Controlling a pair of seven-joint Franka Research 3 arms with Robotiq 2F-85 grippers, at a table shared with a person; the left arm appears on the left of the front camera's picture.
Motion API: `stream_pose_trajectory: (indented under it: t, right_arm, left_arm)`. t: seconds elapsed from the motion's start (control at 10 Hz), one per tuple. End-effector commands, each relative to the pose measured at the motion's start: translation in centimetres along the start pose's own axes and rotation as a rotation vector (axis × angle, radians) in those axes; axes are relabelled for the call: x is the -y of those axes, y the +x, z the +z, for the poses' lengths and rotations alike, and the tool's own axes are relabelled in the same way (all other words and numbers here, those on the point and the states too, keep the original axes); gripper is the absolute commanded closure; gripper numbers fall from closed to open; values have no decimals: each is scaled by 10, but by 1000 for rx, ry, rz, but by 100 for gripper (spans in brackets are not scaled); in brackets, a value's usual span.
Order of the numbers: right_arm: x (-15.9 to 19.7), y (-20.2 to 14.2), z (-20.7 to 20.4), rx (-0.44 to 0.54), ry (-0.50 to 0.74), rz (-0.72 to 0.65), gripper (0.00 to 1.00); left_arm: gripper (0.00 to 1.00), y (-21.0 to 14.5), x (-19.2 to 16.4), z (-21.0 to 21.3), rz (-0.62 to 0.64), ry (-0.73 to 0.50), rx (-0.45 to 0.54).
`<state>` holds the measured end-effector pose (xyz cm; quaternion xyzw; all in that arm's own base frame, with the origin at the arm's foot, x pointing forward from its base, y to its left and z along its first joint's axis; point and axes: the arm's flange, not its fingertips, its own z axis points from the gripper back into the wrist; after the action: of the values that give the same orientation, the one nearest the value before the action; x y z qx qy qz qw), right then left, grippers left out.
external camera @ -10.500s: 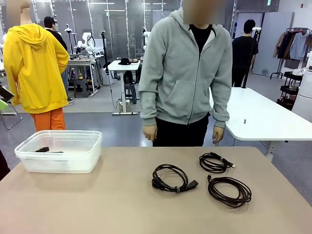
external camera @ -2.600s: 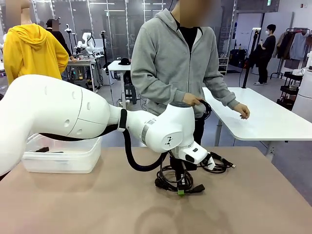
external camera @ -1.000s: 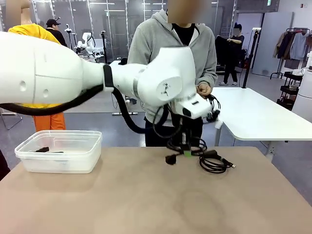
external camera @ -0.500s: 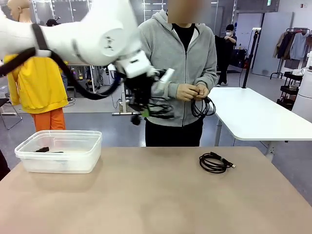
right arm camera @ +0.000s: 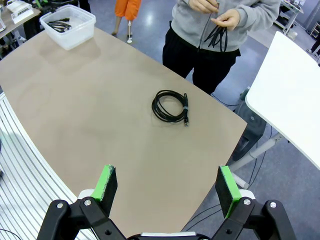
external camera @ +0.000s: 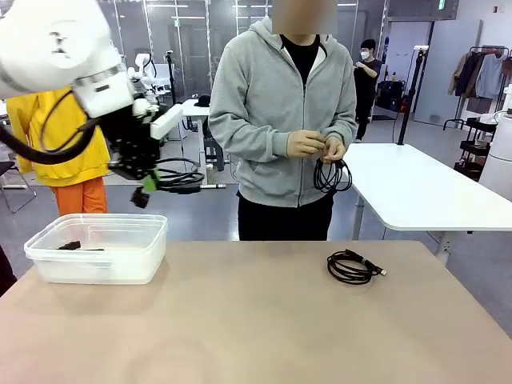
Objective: Organize and store the cables.
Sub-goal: Place the Power Cable into the Organizing box.
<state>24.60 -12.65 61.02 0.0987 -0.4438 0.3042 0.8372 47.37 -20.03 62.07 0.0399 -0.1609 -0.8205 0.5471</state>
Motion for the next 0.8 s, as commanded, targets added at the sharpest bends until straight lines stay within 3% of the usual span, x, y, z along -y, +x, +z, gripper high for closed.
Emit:
stream_pose_trajectory:
  t: [0.0,0.2,0.3,0.7]
  right_arm:
    - [0,-1,0,1,0,-2,0]
    - [0,-1,0,1,0,-2,0]
    - [0,-1,0,1,0,-2,0]
    - [0,-1,0,1,0,-2,0]
  left_arm:
    - [82,1,27,2,7,34,4]
    - [82,15,25,-8,76,35,-19]
    - [82,-8,24,6,23,6,-8]
    - [82,-4,27,0,38,1,-2]
